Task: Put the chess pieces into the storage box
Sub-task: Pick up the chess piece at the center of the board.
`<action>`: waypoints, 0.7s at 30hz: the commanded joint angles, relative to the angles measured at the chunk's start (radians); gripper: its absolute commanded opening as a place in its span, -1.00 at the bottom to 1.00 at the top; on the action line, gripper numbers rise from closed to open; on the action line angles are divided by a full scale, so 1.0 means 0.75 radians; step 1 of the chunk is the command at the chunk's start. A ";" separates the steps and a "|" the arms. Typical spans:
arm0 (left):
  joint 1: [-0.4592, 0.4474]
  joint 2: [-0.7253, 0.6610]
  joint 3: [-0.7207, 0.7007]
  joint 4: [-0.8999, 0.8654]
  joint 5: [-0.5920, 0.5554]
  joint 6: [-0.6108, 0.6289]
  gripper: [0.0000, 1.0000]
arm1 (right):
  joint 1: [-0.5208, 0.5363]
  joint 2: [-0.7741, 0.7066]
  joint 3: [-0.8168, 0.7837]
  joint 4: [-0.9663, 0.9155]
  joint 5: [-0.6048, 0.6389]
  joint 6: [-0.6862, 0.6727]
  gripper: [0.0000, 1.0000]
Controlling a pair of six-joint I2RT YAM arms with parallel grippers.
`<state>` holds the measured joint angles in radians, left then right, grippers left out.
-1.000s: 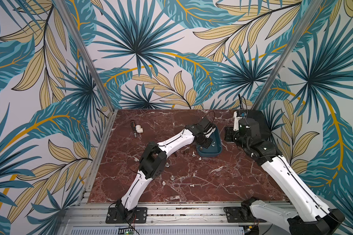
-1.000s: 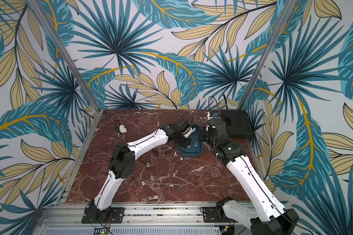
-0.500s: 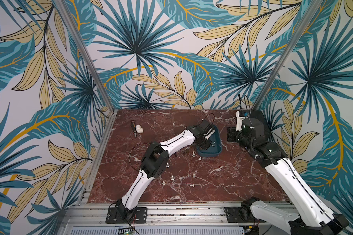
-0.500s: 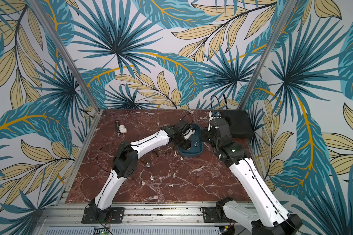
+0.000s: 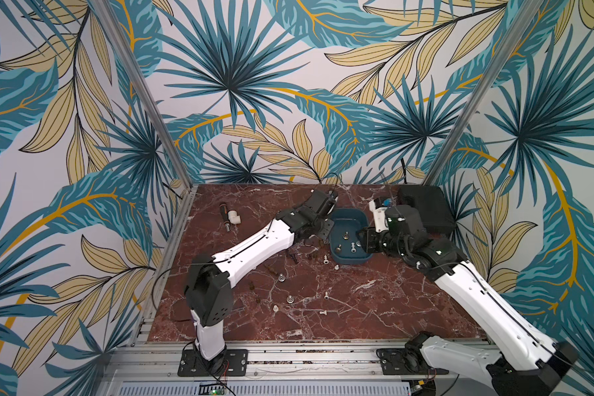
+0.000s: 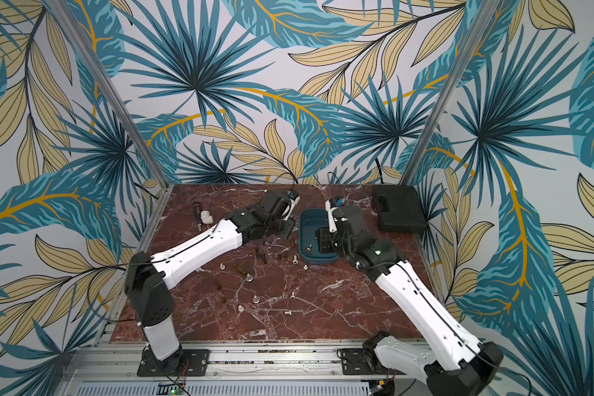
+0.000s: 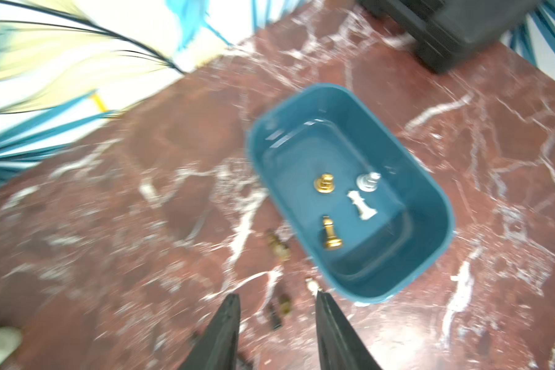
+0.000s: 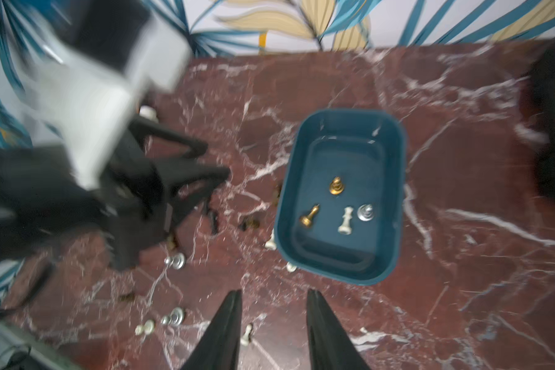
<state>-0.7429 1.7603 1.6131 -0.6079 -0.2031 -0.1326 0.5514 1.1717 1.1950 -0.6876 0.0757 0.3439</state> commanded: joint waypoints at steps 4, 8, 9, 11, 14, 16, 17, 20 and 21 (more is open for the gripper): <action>0.114 -0.202 -0.308 0.106 -0.156 -0.076 -0.15 | 0.098 0.150 -0.207 0.026 -0.012 0.140 -0.23; 0.130 -0.262 -0.379 0.107 -0.168 -0.083 -0.15 | 0.115 0.243 -0.276 0.073 -0.021 0.188 -0.23; 0.130 -0.265 -0.385 0.105 -0.172 -0.083 -0.15 | 0.120 0.268 -0.289 0.087 -0.034 0.200 -0.23; 0.131 -0.259 -0.386 0.102 -0.171 -0.083 -0.15 | 0.127 0.312 -0.311 0.117 -0.042 0.215 -0.23; 0.132 -0.243 -0.374 0.089 -0.167 -0.085 -0.15 | 0.132 0.374 -0.336 0.156 -0.018 0.218 -0.24; 0.132 -0.237 -0.367 0.083 -0.159 -0.085 -0.15 | 0.132 0.415 -0.344 0.184 0.011 0.213 -0.26; 0.132 -0.234 -0.364 0.081 -0.156 -0.087 -0.15 | 0.132 0.436 -0.342 0.198 0.027 0.212 -0.30; 0.132 -0.234 -0.360 0.071 -0.146 -0.089 -0.15 | 0.132 0.495 -0.338 0.261 0.074 0.223 -0.31; 0.133 -0.234 -0.362 0.069 -0.148 -0.089 -0.15 | 0.132 0.514 -0.340 0.287 0.086 0.231 -0.31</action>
<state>-0.6426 1.5944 1.3296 -0.5575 -0.3141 -0.1909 0.6460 1.5311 0.9562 -0.5426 0.0906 0.4942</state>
